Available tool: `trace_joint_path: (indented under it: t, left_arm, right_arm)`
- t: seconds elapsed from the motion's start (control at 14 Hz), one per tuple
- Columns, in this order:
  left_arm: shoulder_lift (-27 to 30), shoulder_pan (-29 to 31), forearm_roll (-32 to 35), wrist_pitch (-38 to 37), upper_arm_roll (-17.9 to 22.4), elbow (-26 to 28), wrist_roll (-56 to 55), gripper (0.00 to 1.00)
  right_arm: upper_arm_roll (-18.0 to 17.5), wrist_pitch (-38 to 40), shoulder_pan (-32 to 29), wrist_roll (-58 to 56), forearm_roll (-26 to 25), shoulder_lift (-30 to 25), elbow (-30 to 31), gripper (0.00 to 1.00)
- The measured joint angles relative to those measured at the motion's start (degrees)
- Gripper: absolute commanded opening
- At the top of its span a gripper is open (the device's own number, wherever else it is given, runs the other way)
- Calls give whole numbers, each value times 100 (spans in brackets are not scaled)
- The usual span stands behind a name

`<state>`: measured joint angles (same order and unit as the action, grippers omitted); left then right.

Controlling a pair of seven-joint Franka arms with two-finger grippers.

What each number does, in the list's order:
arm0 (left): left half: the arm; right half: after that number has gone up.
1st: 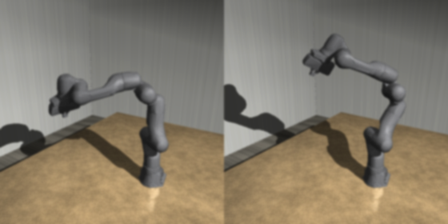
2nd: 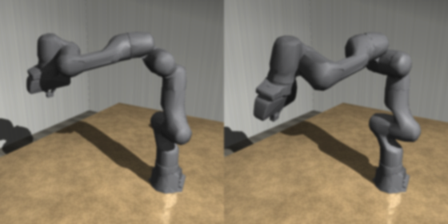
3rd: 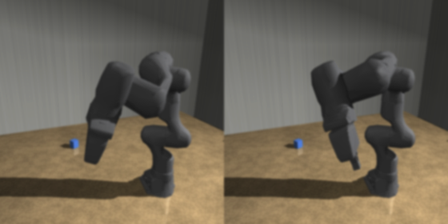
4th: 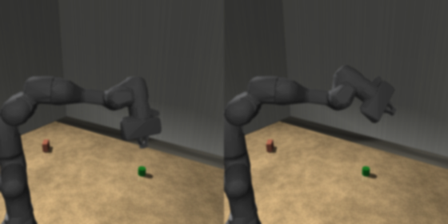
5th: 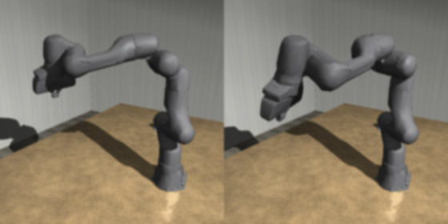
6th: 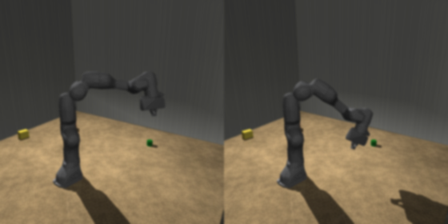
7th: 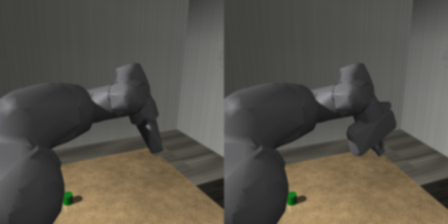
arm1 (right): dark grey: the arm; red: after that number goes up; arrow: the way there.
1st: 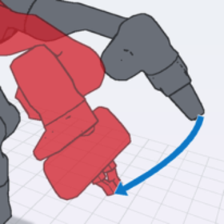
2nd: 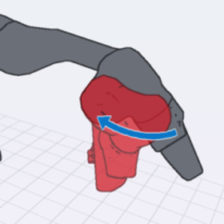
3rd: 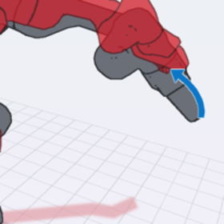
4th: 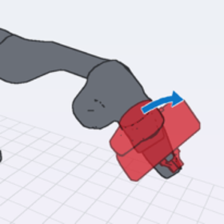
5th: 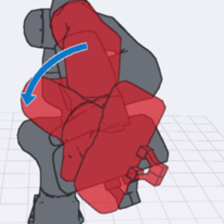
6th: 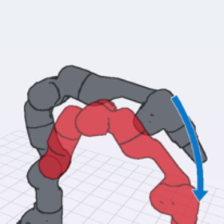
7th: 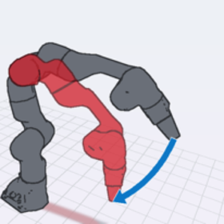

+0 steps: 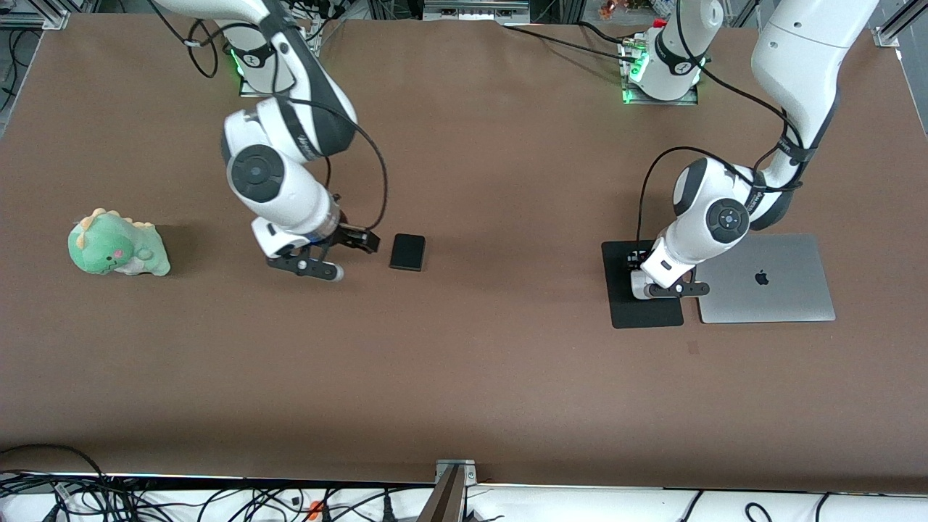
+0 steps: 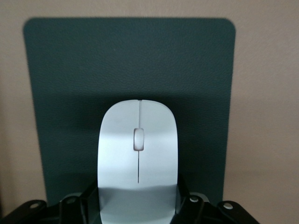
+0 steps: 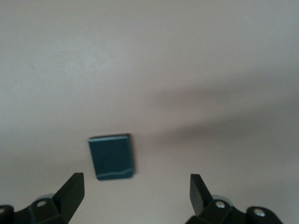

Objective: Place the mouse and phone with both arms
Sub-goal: 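Release the mouse on the pad while the right gripper grasps the phone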

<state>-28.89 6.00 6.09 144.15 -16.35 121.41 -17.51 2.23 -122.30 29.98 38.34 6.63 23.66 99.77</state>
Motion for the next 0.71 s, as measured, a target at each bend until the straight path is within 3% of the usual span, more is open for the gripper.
trace_joint_path:
  t: [0.5,0.71]
  left_arm:
    - [45,146,0,-68,8,-371,2,100]
    - [420,147,0,-811,-14,-782,4,100]
  right_arm:
    - [5,-989,624,179,-41,843,-4,100]
    - [7,-1310,795,178,-253,1122,41,100]
